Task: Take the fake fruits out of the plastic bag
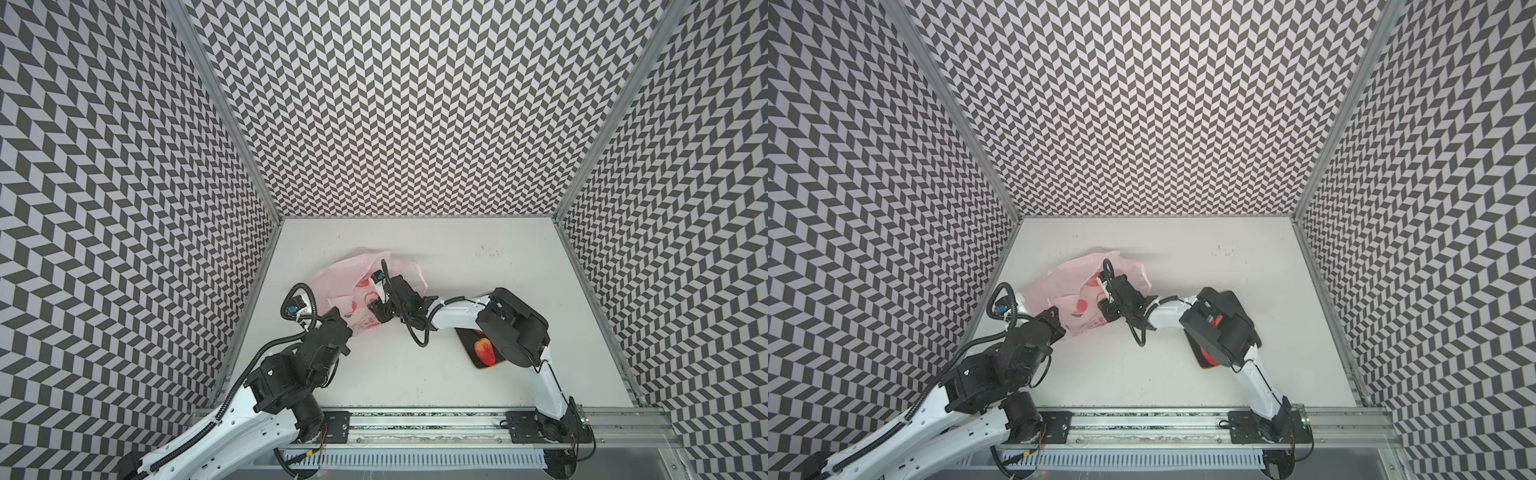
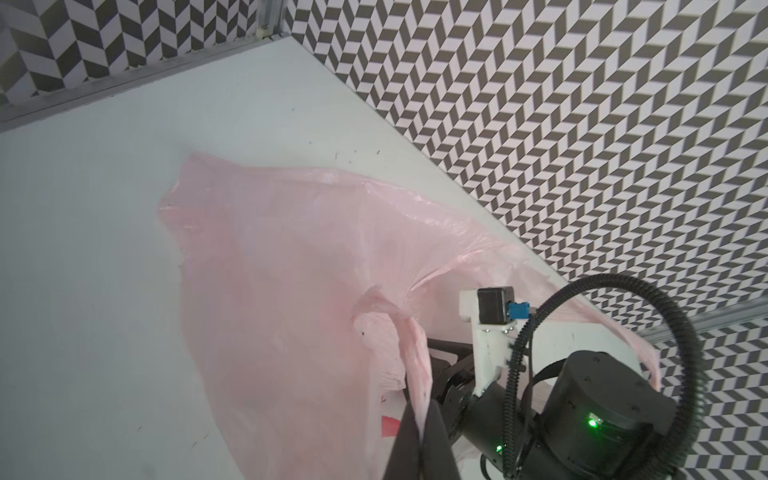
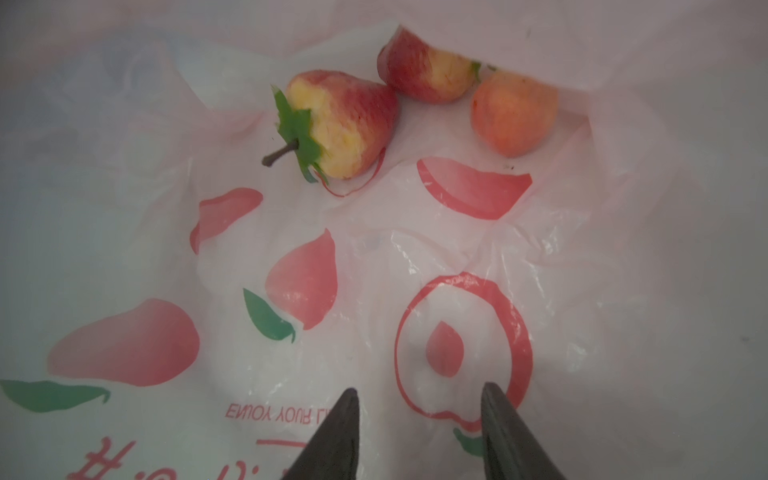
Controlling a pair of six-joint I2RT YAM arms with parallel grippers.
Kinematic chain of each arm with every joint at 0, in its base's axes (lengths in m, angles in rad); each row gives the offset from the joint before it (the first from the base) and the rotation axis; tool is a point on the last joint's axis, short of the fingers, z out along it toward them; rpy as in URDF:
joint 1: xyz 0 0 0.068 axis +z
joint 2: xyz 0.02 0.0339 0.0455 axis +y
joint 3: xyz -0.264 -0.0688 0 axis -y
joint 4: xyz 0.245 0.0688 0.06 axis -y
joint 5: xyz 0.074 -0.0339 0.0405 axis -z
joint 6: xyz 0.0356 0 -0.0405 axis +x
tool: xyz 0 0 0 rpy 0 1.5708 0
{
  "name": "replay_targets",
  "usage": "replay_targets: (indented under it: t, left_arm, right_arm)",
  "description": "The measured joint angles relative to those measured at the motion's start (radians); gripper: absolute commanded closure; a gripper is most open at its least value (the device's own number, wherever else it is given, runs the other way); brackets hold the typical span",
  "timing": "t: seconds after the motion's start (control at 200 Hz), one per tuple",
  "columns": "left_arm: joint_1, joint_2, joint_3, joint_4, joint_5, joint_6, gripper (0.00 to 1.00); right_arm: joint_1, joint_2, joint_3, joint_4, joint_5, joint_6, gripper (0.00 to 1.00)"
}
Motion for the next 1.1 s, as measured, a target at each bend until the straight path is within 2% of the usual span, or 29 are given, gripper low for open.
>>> replay_targets:
  t: [0.331,0.726,0.861,1.027,1.102]
  left_arm:
    - [0.0,-0.032,0.0,-0.055,0.036,-0.044,1.0]
    - [0.0,-0.135,-0.006,0.097,0.083,0.141,1.0]
    - [0.0,-0.145,-0.006,0.15,0.122,0.214,1.0]
    - [0.0,-0.145,-0.006,0.196,0.176,0.274,1.0]
    - [0.0,-0.143,-0.006,0.218,0.201,0.297,1.0]
  right_arm:
    - [0.029,-0.013,0.01,-0.006,0.014,0.009,0.37]
    - [0.105,0.127,0.205,0.169,0.058,-0.012,0.18]
    - [0.116,0.199,0.277,0.182,0.111,-0.006,0.13]
    - [0.118,0.275,0.383,0.182,0.195,0.039,0.02]
    - [0.118,0.309,0.439,0.181,0.225,0.063,0.01]
